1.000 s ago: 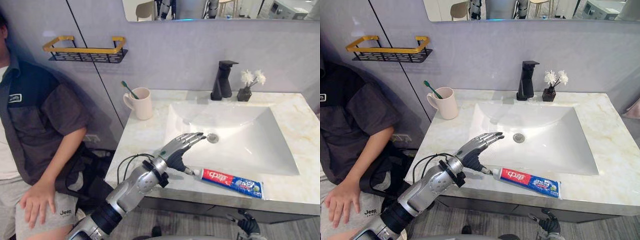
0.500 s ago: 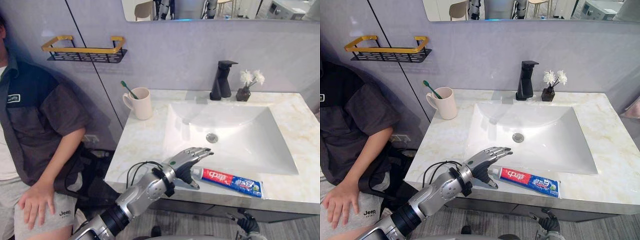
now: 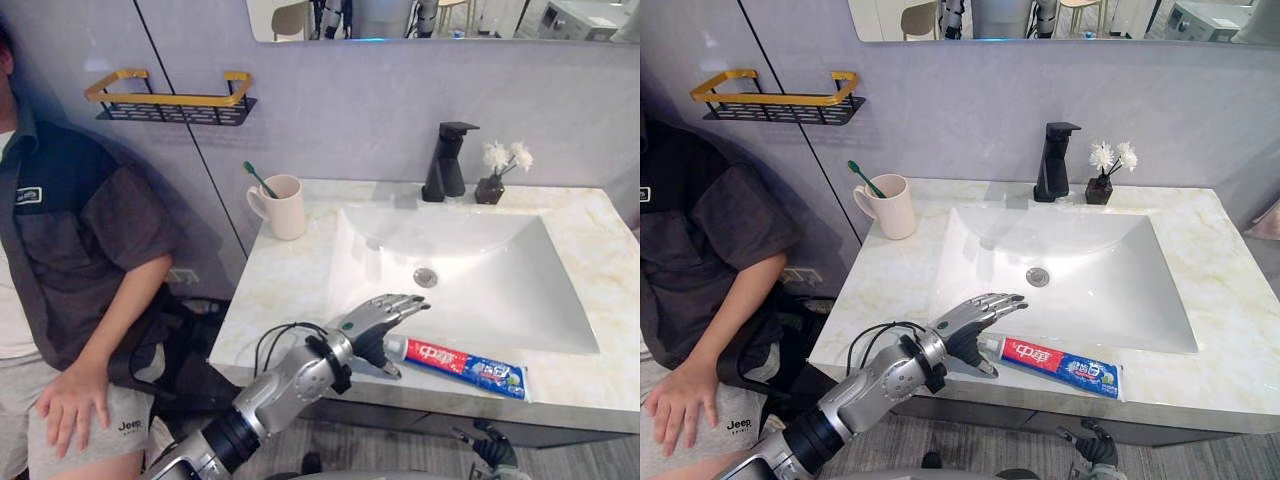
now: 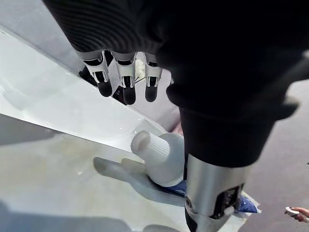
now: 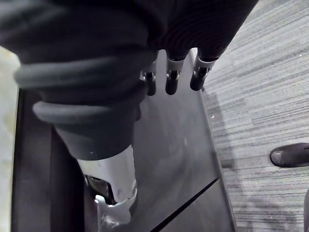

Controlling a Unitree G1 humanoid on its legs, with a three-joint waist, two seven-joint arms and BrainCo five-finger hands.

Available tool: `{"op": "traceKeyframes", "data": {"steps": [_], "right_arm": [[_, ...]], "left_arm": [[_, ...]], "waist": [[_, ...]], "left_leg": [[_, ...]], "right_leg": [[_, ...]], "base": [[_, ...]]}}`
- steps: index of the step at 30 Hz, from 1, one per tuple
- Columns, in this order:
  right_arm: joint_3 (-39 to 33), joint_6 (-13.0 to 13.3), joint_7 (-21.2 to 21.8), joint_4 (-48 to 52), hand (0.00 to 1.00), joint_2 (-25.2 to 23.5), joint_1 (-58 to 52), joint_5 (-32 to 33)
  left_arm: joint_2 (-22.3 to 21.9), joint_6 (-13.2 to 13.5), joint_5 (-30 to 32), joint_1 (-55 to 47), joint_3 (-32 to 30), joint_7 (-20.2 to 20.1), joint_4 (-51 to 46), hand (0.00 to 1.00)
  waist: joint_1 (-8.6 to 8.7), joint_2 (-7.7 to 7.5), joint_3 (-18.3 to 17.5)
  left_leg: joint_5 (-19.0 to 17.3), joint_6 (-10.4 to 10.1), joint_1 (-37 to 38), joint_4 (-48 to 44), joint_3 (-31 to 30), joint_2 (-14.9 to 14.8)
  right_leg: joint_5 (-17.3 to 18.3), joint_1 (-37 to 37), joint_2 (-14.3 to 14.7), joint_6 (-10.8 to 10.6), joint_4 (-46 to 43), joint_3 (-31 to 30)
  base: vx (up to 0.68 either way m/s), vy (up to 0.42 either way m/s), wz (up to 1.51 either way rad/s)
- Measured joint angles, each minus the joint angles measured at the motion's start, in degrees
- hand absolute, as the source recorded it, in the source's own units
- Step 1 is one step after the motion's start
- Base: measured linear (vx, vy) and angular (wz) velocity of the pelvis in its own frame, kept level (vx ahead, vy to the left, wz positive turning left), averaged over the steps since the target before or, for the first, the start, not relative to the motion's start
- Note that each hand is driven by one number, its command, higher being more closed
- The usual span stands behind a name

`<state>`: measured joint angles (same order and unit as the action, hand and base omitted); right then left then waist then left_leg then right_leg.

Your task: Organize washtable

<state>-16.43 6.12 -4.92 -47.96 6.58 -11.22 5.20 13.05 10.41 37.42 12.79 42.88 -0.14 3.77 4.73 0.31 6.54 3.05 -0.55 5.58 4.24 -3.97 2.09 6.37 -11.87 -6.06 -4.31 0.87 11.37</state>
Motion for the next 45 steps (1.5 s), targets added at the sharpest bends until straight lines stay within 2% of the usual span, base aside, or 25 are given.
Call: {"op": "traceKeyframes", "data": {"steps": [3, 12, 15, 16, 22, 25, 27, 30, 35, 41, 45], "right_arm": [[0.8, 0.0, -0.1, 0.0, 0.0, -0.1, 0.3, 0.3], [0.6, 0.0, -0.4, -0.1, 0.0, -0.5, 0.7, 1.2], [0.6, 0.0, -0.4, -0.1, 0.0, -0.6, 0.9, 1.2], [0.6, 0.0, -0.4, -0.1, 0.0, -0.6, 1.0, 1.2], [0.6, 0.0, -0.4, -0.2, 0.0, -0.6, 2.0, 1.5], [0.5, 0.0, -0.4, -0.2, 0.0, -0.5, 2.1, 1.7], [0.2, 0.0, -0.4, -0.3, 0.0, -0.5, 2.1, 2.0], [-0.9, 0.1, -0.4, -0.7, 0.0, -0.4, 2.1, 2.4], [-1.9, 0.2, -0.6, -0.7, 0.0, 0.7, 2.5, 3.8], [-6.5, 0.2, -1.6, -0.6, 0.0, 0.6, 2.3, 6.8], [-15.7, 0.3, -3.4, 2.7, 0.0, 0.4, 1.8, 11.4]], "left_arm": [[-1.3, -0.2, 0.6, 0.0, 0.1, 0.5, 1.6, 0.0], [-4.0, -0.9, 1.6, 4.5, 0.6, 2.6, 6.2, 0.0], [-4.6, -1.1, 1.7, 5.4, 0.6, 3.5, 7.6, 0.0], [-5.1, -1.2, 1.9, 5.9, 0.6, 3.8, 9.0, 1.0], [-6.2, -0.9, 4.5, 9.6, 2.0, 3.9, 13.7, 1.0], [-5.9, 0.7, 6.3, 10.5, 2.7, 3.8, 14.6, 1.0], [-5.6, 1.6, 6.9, 10.8, 2.7, 3.8, 14.9, 1.0], [-5.0, 1.5, 8.6, 11.3, 2.5, 3.9, 14.9, 1.0], [-3.2, 2.3, 8.5, 11.4, 1.9, 3.6, 14.2, 1.0], [-3.1, 1.1, 8.3, 10.6, 0.1, 3.1, 13.0, 1.0], [-3.1, -1.7, 7.5, 8.3, -4.1, 4.2, 11.0, 1.0]], "waist": [[0.89, -0.06, 0.1], [1.15, 0.36, 0.8], [2.04, 0.38, 0.9], [2.35, 0.41, 0.9], [2.48, 1.22, 1.3], [2.51, 1.24, 1.3], [2.64, 1.28, 1.3], [2.89, 1.63, 1.3], [3.91, 2.77, 1.2], [4.04, 2.79, 1.2], [4.01, 2.83, 1.1]], "left_leg": [[0.0, 0.0, 0.1, 0.3, 0.1, 0.0], [0.0, 0.0, 0.5, 1.0, 1.0, -0.1], [0.0, -0.1, 0.5, 1.0, 1.4, -0.2], [-0.1, -0.1, 0.5, 1.0, 1.7, -0.2], [-0.1, -0.1, 0.5, 1.1, 3.3, -0.5], [-0.2, -0.2, 0.5, 1.1, 4.1, -0.8], [-0.2, -0.2, 0.5, 1.1, 4.3, -1.0], [-0.3, -0.3, 0.5, 1.1, 4.4, -1.3], [-0.6, -0.8, 0.5, 1.1, 5.5, -1.8], [-0.9, -1.2, 0.8, 1.1, 6.6, -2.4], [-1.6, -1.3, 0.7, 1.1, 8.8, -2.9]], "right_leg": [[0.0, 0.0, 0.0, 0.0, 0.2, -0.1], [0.0, 0.1, 0.0, 0.0, 0.5, -0.8], [0.0, 0.1, 0.0, 0.0, 0.5, -1.1], [0.0, 0.2, 0.0, 0.0, 0.5, -1.2], [-0.3, 1.2, 0.1, -0.1, 0.4, -3.1], [-0.7, 1.4, 0.4, 0.0, 0.7, -3.8], [-0.8, 1.4, 0.6, 0.1, 0.9, -4.0], [-1.0, 1.4, 0.9, 0.4, 1.2, -4.3], [-1.1, 1.9, 1.3, 0.5, 1.2, -5.6], [-1.3, 2.1, 1.8, 0.7, 1.3, -6.9], [-1.3, 3.3, 2.1, 0.9, 1.1, -9.1]], "base": [[0.0, -0.006, -0.02], [0.0, -0.012, -0.04], [-0.03, -0.016, -0.04], [-0.03, -0.015, -0.08], [-0.04, -0.01, -0.16], [-0.03, -0.016, -0.13], [-0.03, -0.026, -0.05], [-0.03, -0.036, -0.06], [-0.01, -0.03, -0.12], [-0.01, -0.033, -0.11], [-0.01, -0.018, -0.27]]}}
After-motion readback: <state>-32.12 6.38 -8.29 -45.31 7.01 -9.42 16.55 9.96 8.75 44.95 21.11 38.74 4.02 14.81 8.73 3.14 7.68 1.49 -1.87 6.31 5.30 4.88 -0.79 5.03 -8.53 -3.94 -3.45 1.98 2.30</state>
